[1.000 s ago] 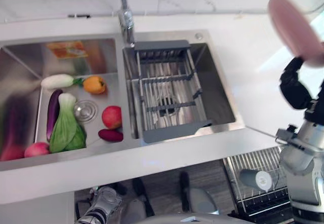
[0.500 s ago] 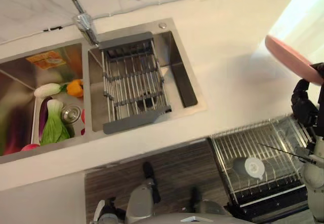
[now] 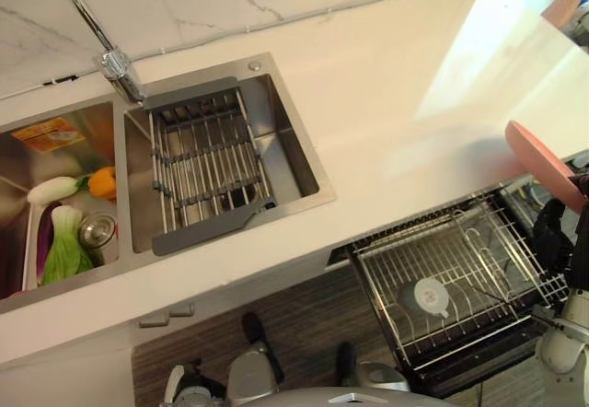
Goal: Place the dishes in the dishwasher.
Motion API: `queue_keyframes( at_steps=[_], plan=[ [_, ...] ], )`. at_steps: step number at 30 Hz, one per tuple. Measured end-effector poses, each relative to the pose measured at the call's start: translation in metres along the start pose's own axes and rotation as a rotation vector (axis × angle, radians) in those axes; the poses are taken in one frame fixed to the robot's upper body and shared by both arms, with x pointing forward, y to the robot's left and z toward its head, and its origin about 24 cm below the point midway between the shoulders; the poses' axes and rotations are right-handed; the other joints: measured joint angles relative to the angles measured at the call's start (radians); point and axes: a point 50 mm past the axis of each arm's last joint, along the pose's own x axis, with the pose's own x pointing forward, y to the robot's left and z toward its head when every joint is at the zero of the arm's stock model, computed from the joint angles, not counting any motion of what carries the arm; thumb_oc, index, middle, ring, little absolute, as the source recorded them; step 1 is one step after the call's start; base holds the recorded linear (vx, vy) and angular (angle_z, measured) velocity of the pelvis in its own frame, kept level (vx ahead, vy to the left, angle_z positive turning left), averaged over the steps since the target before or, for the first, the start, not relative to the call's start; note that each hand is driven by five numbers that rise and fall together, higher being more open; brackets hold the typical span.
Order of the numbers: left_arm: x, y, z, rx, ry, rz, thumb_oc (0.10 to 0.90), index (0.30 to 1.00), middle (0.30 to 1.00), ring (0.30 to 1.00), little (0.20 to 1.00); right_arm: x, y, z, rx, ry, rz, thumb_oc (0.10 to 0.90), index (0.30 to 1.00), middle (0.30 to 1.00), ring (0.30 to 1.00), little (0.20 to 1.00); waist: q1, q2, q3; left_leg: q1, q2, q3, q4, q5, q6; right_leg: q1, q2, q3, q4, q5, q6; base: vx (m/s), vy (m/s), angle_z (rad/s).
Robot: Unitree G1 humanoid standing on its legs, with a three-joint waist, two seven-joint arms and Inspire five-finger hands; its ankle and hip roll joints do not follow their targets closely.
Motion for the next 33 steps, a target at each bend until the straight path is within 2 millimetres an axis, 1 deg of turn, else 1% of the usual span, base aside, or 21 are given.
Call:
queue_keyframes(
  at_steps=[2, 3, 4, 6, 8, 9, 11, 13, 16, 20, 21, 22, 24, 25, 27, 30, 33],
  plan=[
    [0.0, 0.001, -0.003, 0.014, 0.013, 0.009, 0.8, 0.9, 0.9, 0.9, 0.9, -0.009, 0.01, 0.001, 0.018, 0.018, 0.03, 0.4, 0.3, 0.3, 0.3, 0.3, -0.003, -0.009, -0.01, 0.011, 0.004, 0.011, 0.0, -0.002, -0.004, 0.003, 0.004, 0.013, 0.0, 0.0, 0.0, 0.02, -0.025, -0.16],
    [0.0, 0.001, -0.005, 0.026, 0.018, 0.008, 0.8, 0.9, 0.9, 0.9, 0.9, -0.013, 0.013, 0.0, 0.017, 0.026, 0.05, 0.4, 0.3, 0.3, 0.3, 0.3, -0.011, -0.01, -0.012, 0.021, 0.006, 0.013, 0.0, -0.003, -0.006, 0.012, 0.005, 0.016, -0.002, 0.0, -0.001, 0.03, -0.02, -0.11],
    [0.0, 0.002, -0.006, 0.04, 0.021, 0.009, 0.8, 0.9, 0.9, 0.9, 0.9, -0.015, 0.014, -0.001, 0.014, 0.031, 0.057, 0.4, 0.3, 0.3, 0.3, 0.3, -0.015, -0.01, -0.014, 0.028, 0.007, 0.014, -0.001, -0.004, -0.007, 0.018, 0.005, 0.017, -0.004, -0.001, -0.002, 0.02, -0.022, -0.08],
    [-0.002, -0.002, -0.012, 0.078, 0.03, -0.002, 0.8, 0.9, 0.9, 0.9, 0.9, -0.022, 0.017, -0.002, 0.011, 0.05, 0.084, 0.4, 0.3, 0.3, 0.3, 0.3, -0.029, -0.004, -0.041, 0.036, 0.012, 0.027, -0.003, -0.011, -0.016, 0.017, 0.005, 0.03, -0.004, -0.001, -0.002, 0.02, -0.009, -0.12],
    [-0.002, -0.002, -0.012, 0.078, 0.03, -0.002, 0.8, 0.9, 0.9, 0.9, 0.9, -0.022, 0.017, -0.002, 0.011, 0.05, 0.084, 0.4, 0.3, 0.3, 0.3, 0.3, -0.029, -0.004, -0.041, 0.036, 0.012, 0.027, -0.003, -0.011, -0.016, 0.017, 0.005, 0.03, -0.004, -0.001, -0.002, 0.02, -0.001, -0.1],
    [-0.002, -0.003, -0.014, 0.105, 0.036, -0.006, 0.8, 0.9, 0.9, 0.9, 0.9, -0.03, 0.018, -0.004, 0.003, 0.066, 0.12, 0.4, 0.3, 0.3, 0.3, 0.3, -0.041, 0.011, -0.055, 0.043, 0.014, 0.04, -0.004, -0.01, -0.015, 0.016, 0.004, 0.044, -0.004, 0.0, -0.003, 0.04, -0.003, -0.16],
    [-0.004, -0.007, -0.016, 0.137, 0.025, -0.019, 0.8, 0.9, 0.9, 0.9, 0.9, -0.043, 0.017, -0.009, -0.018, 0.079, 0.177, 0.4, 0.3, 0.3, 0.3, 0.3, -0.054, 0.028, -0.066, 0.051, 0.015, 0.049, -0.005, -0.01, -0.014, 0.017, 0.004, 0.051, -0.004, 0.0, -0.003, 0.03, -0.007, -0.2],
    [-0.006, -0.009, -0.022, 0.152, 0.033, -0.028, 0.8, 0.9, 0.9, 0.9, 0.9, -0.053, 0.021, -0.007, -0.007, 0.072, 0.227, 0.4, 0.3, 0.3, 0.3, 0.3, -0.062, 0.035, -0.07, 0.07, 0.02, 0.075, -0.01, -0.009, -0.016, 0.018, 0.005, 0.076, -0.001, 0.002, -0.006, 0.01, 0.0, -0.34],
    [-0.008, -0.011, -0.029, 0.17, 0.053, -0.036, 0.8, 0.9, 0.9, 0.9, 0.9, -0.071, 0.038, -0.008, 0.0, 0.083, 0.343, 0.4, 0.3, 0.3, 0.3, 0.3, -0.092, 0.039, -0.073, 0.101, 0.026, 0.099, -0.024, -0.008, -0.023, 0.029, 0.008, 0.098, 0.0, 0.002, -0.006, 0.02, 0.01, -0.27],
    [-0.009, -0.013, -0.029, 0.174, 0.052, -0.041, 0.8, 0.9, 0.9, 0.9, 0.9, -0.093, 0.063, -0.024, -0.057, 0.1, 0.533, 0.4, 0.3, 0.3, 0.3, 0.3, -0.086, 0.044, -0.076, 0.106, 0.026, 0.101, -0.028, -0.008, -0.027, 0.031, 0.009, 0.099, -0.001, 0.002, -0.006, 0.0, -0.011, -0.02],
    [-0.009, -0.015, -0.029, 0.172, 0.05, -0.046, 0.8, 0.9, 0.9, 0.9, 0.9, -0.098, 0.066, -0.027, -0.072, 0.105, 0.571, 0.4, 0.3, 0.3, 0.3, 0.3, -0.078, 0.049, -0.078, 0.106, 0.025, 0.099, -0.031, -0.007, -0.028, 0.031, 0.009, 0.098, -0.001, 0.002, -0.006, -0.01, -0.024, 0.06],
    [-0.01, -0.016, -0.029, 0.173, 0.049, -0.05, 0.8, 0.9, 0.9, 0.9, 0.9, -0.103, 0.072, -0.031, -0.096, 0.095, 0.622, 0.4, 0.3, 0.3, 0.3, 0.3, -0.067, 0.053, -0.08, 0.105, 0.023, 0.097, -0.031, -0.007, -0.028, 0.033, 0.009, 0.095, -0.001, 0.002, -0.006, 0.0, -0.021, 0.06],
    [-0.009, -0.016, -0.027, 0.172, 0.046, -0.05, 0.8, 0.9, 0.9, 0.9, 0.9, -0.106, 0.079, -0.032, -0.109, 0.096, 0.66, 0.4, 0.3, 0.3, 0.3, 0.3, -0.06, 0.054, -0.079, 0.104, 0.025, 0.093, -0.031, -0.005, -0.027, 0.033, 0.011, 0.092, -0.001, 0.002, -0.006, 0.0, -0.014, 0.06],
    [-0.009, -0.017, -0.026, 0.175, 0.037, -0.053, 0.8, 0.9, 0.9, 0.9, 0.9, -0.109, 0.084, -0.033, -0.12, 0.097, 0.685, 0.4, 0.3, 0.3, 0.3, 0.3, -0.05, 0.055, -0.079, 0.103, 0.023, 0.089, -0.03, -0.005, -0.027, 0.035, 0.011, 0.089, -0.001, 0.002, -0.006, 0.01, -0.017, 0.09],
    [-0.009, -0.017, -0.024, 0.173, 0.029, -0.055, 0.8, 0.9, 0.9, 0.9, 0.9, -0.108, 0.087, -0.032, -0.119, 0.097, 0.695, 0.4, 0.3, 0.3, 0.3, 0.3, -0.042, 0.056, -0.079, 0.102, 0.022, 0.081, -0.03, -0.004, -0.027, 0.038, 0.011, 0.081, -0.001, 0.002, -0.007, 0.0, -0.019, 0.12],
    [-0.008, -0.015, -0.025, 0.177, 0.028, -0.052, 0.8, 0.9, 0.9, 0.9, 0.9, -0.101, 0.099, -0.03, -0.126, 0.092, 0.693, 0.4, 0.3, 0.3, 0.3, 0.3, -0.036, 0.049, -0.073, 0.101, 0.02, 0.064, -0.03, -0.002, -0.025, 0.049, 0.012, 0.063, -0.001, 0.002, -0.007, -0.03, -0.016, 0.16],
    [-0.008, -0.015, -0.025, 0.192, 0.016, -0.062, 0.8, 0.9, 0.9, 0.9, 0.9, -0.091, 0.107, -0.031, -0.147, 0.096, 0.68, 0.4, 0.3, 0.3, 0.3, 0.3, -0.02, 0.052, -0.067, 0.099, 0.02, 0.057, -0.03, -0.002, -0.027, 0.05, 0.012, 0.057, -0.001, 0.002, -0.007, -0.01, -0.007, 0.07]
  ],
)
